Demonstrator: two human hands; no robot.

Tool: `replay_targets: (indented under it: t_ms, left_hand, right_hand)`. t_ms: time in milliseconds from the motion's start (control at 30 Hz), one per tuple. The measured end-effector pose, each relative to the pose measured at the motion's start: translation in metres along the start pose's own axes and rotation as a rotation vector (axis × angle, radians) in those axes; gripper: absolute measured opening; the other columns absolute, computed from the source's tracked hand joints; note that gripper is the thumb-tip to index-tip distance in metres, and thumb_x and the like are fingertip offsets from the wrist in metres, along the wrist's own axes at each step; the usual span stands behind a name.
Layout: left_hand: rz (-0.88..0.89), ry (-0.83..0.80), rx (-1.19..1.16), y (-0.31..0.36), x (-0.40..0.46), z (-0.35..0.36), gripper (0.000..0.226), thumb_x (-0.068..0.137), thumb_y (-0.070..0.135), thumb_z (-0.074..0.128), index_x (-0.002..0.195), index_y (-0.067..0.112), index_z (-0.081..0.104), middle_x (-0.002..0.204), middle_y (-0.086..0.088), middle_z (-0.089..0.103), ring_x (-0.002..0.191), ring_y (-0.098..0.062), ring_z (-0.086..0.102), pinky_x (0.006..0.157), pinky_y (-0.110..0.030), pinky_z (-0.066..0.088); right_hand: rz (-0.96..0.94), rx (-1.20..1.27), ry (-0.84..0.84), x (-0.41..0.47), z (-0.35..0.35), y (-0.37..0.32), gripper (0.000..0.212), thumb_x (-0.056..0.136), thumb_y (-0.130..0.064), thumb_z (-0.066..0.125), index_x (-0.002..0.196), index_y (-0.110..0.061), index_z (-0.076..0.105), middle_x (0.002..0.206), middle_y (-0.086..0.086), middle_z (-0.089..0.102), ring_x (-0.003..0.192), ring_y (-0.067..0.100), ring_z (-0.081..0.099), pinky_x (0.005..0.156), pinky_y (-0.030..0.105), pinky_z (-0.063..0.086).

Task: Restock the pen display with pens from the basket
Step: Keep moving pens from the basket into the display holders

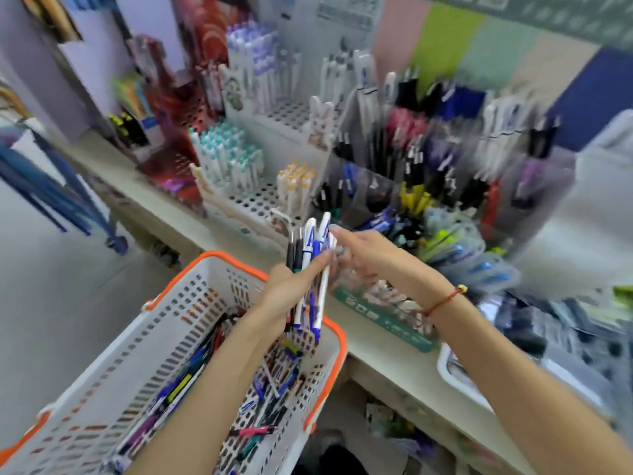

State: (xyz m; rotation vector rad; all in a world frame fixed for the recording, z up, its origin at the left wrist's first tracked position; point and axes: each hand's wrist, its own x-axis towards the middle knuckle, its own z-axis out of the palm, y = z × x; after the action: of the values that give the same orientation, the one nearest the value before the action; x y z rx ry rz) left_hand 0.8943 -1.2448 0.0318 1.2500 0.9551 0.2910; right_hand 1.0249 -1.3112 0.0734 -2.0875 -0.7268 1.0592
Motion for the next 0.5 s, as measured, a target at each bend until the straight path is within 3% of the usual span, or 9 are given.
replay_targets:
  t_ms: [67,133,267,367,500]
  left_hand:
    - [0.039,-0.038,0.031,0.014,0.003,0.019,0.014,0.085,0.036,0.072,0.088,0.022,0.072,0.067,0.011,0.071,0.057,0.004,0.064,0.054,-0.011,0.050]
    - [0.050,-0.071,0.050,0.030,0.004,0.037,0.022,0.083,0.039,0.073,0.092,0.020,0.073,0.077,0.001,0.073,0.064,-0.005,0.069,0.061,-0.020,0.054]
    - [0.066,-0.098,0.054,0.044,0.012,0.063,0.043,0.074,0.058,0.073,0.075,0.015,0.073,0.072,-0.011,0.063,0.070,-0.023,0.060,0.067,-0.033,0.052]
    - [0.079,-0.081,0.028,0.057,0.021,0.084,0.041,0.082,0.054,0.068,0.076,0.015,0.075,0.065,-0.001,0.068,0.063,-0.017,0.060,0.066,-0.031,0.052]
    - [0.091,-0.121,-0.056,0.066,0.032,0.101,0.027,0.087,0.045,0.067,0.091,0.018,0.072,0.068,0.007,0.069,0.065,-0.006,0.065,0.071,-0.026,0.053]
  right_hand:
    - [-0.041,0.152,0.072,-0.003,-0.014,0.003,0.038,0.099,-0.036,0.053,0.070,-0.012,0.061,0.062,0.008,0.045,0.035,0.007,0.037,0.037,0.017,0.030]
    - [-0.069,0.308,0.118,-0.010,-0.029,0.008,0.036,0.098,-0.027,0.055,0.065,-0.015,0.058,0.063,0.008,0.046,0.037,0.007,0.037,0.037,0.015,0.030]
    - [-0.065,0.417,0.284,-0.016,-0.054,0.017,0.026,0.098,-0.029,0.055,0.099,-0.009,0.071,0.075,0.001,0.055,0.057,0.013,0.049,0.045,0.019,0.035]
    - [-0.141,0.586,0.434,-0.014,-0.078,0.021,0.020,0.101,-0.020,0.050,0.091,-0.009,0.064,0.070,0.000,0.056,0.044,0.007,0.049,0.040,0.017,0.036]
    - [-0.362,0.693,0.883,-0.016,-0.110,0.018,0.025,0.106,-0.015,0.036,0.085,-0.019,0.049,0.066,0.001,0.055,0.042,0.004,0.055,0.041,0.017,0.044]
